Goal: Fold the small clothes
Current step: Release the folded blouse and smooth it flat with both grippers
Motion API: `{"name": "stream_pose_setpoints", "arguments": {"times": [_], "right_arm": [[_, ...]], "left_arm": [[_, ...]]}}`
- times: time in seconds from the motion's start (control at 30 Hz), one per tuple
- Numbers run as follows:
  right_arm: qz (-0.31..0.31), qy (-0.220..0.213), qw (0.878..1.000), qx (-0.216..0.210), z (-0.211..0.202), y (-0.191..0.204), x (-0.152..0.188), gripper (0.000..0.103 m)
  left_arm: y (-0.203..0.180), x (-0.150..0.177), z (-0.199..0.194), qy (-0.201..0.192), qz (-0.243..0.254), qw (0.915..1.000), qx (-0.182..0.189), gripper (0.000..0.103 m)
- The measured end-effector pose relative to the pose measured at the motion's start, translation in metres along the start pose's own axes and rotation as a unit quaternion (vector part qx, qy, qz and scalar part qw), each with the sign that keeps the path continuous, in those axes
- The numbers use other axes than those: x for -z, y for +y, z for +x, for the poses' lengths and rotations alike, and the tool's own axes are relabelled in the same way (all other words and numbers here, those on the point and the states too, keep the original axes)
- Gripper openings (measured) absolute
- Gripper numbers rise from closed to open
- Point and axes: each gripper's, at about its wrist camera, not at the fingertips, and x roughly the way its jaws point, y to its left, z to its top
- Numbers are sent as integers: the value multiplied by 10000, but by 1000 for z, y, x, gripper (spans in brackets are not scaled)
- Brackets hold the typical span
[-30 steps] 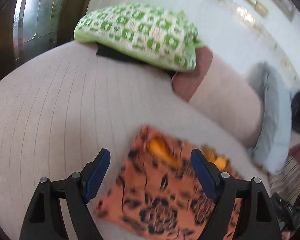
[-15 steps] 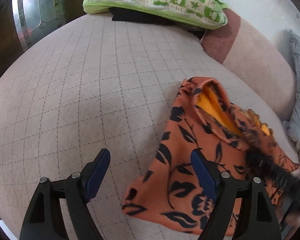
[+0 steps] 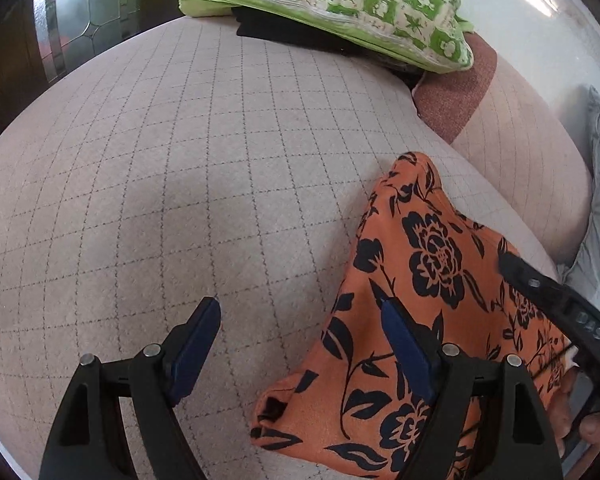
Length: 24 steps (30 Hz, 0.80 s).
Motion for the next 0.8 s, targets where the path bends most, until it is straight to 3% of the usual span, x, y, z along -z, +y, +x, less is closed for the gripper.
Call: {"name": "stream_pose_setpoints", "arguments": {"times": [0.1, 0.13, 0.23, 0.33, 0.5, 0.57, 0.67, 0.73, 0.8], "right_arm": [[107, 573, 9980, 251, 36, -3, 5, 31], [179, 575, 9978, 278, 42, -6, 6, 31], [260, 402, 9987, 167, 28, -14, 5, 31], [258, -93, 9983, 512, -10, -43, 6, 33], [1044, -474, 9864, 1179, -72, -140, 27, 32], [1247, -343, 9819, 1386, -83, -174, 38, 33], [1581, 60, 9740, 1621, -72, -218, 54, 33], [1719, -308, 9760, 1300, -79, -231, 56, 33], [1873, -408, 9701, 1489, -90, -235, 57, 33]], "left_arm": [[-3, 2, 10, 101, 126, 9998, -83, 83], [-3, 1, 16, 154, 131, 9997, -122, 83], [1, 1, 31, 355, 95, 9992, -179, 83], [-2, -2, 23, 197, 44, 9997, -145, 83], [-22, 0, 3, -345, 397, 9985, -135, 83], [-34, 4, 2, -403, 629, 9971, -126, 83], [-54, 10, 17, -191, 1016, 9944, -241, 83], [-62, 14, 32, 38, 1225, 9913, -481, 83], [-59, 15, 39, 158, 1216, 9911, -524, 83]]}}
